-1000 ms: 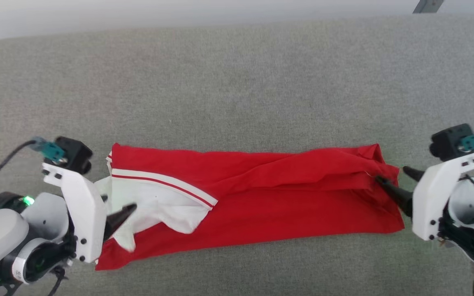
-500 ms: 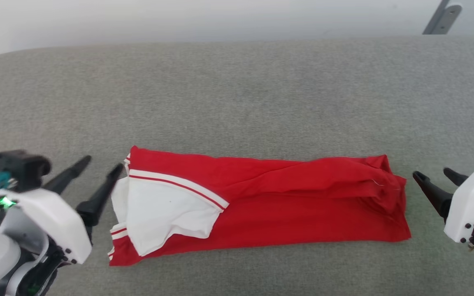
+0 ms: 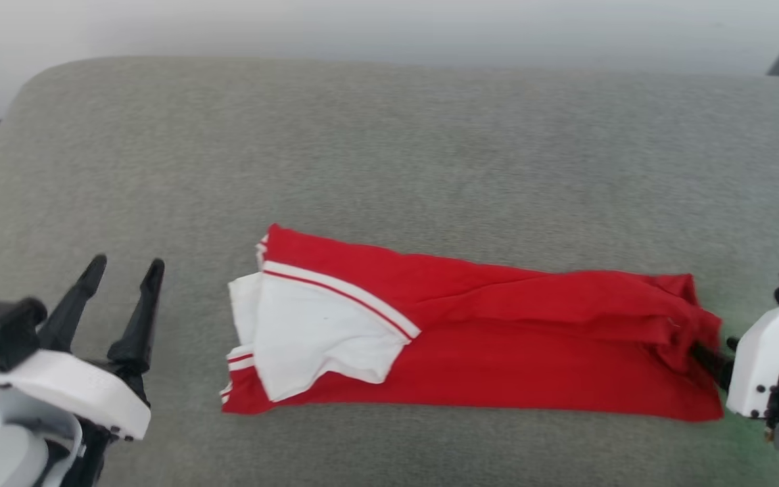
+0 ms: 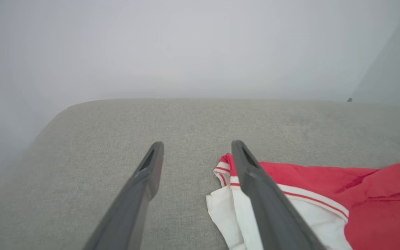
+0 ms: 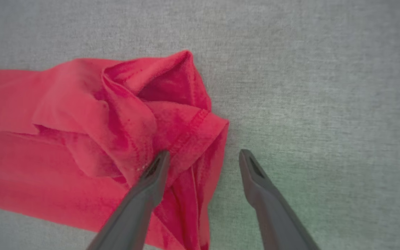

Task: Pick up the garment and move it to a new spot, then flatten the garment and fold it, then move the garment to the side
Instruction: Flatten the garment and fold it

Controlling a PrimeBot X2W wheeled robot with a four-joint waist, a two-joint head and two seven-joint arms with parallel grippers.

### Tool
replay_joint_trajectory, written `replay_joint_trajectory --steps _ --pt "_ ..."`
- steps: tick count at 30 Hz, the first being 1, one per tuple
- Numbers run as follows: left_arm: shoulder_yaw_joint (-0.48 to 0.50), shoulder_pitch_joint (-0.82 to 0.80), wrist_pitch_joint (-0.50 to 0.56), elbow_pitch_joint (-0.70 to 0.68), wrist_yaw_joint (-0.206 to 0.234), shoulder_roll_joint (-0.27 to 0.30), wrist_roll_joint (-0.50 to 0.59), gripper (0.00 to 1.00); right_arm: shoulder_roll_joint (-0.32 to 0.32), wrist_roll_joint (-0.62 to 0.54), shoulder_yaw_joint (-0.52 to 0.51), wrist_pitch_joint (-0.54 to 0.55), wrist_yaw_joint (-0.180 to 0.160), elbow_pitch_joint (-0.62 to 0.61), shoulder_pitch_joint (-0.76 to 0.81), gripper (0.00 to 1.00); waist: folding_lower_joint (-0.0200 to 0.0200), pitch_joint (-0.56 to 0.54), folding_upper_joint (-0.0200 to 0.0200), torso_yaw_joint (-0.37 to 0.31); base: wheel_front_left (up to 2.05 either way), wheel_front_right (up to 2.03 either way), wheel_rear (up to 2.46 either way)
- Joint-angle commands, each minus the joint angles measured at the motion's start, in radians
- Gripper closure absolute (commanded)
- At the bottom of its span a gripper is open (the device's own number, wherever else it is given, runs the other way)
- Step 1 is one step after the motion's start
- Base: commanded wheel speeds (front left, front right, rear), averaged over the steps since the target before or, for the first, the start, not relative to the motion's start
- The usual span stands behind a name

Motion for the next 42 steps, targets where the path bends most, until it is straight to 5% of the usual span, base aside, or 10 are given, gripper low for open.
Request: replay_joint_trajectory --steps 1,9,10,11,24,42 --pt "0.036 0.034 -0.005 0.007 -0.015 -0.023 0.027 0.0 0.001 0.015 0.012 0.0 -0.001 0.027 -0.011 0.0 0.0 -0.001 0.0 0.021 0.0 0.0 0.0" --pt "0.266 0.204 -0.005 0.072 -0.12 -0.198 0.161 0.0 0.017 0.087 0.142 0.033 0.003 0.226 -0.051 0.01 0.0 -0.015 0.0 0.073 0.0 0.0 0.0" --pt "0.288 0.219 -0.005 0.082 -0.135 -0.216 0.183 0.0 0.019 0.104 0.164 0.042 0.004 0.241 -0.055 0.61 0.0 -0.018 0.0 0.077 0.0 0.0 0.0" --pt "0.307 0.232 -0.005 0.09 -0.152 -0.238 0.199 0.0 0.022 0.123 0.185 0.05 0.004 0.251 -0.058 1.0 0.0 -0.021 0.0 0.08 0.0 0.0 0.0" --pt "0.514 0.341 -0.005 0.165 -0.296 -0.419 0.344 0.0 -0.089 0.288 0.241 0.015 0.002 0.207 -0.118 1.0 0.0 -0.05 0.0 0.071 0.0 0.0 0.0" --pt "0.648 0.376 -0.005 0.185 -0.397 -0.563 0.452 0.0 -0.289 0.224 0.039 -0.039 -0.001 0.297 -0.121 1.0 0.0 -0.059 0.0 -0.026 0.0 0.0 0.0"
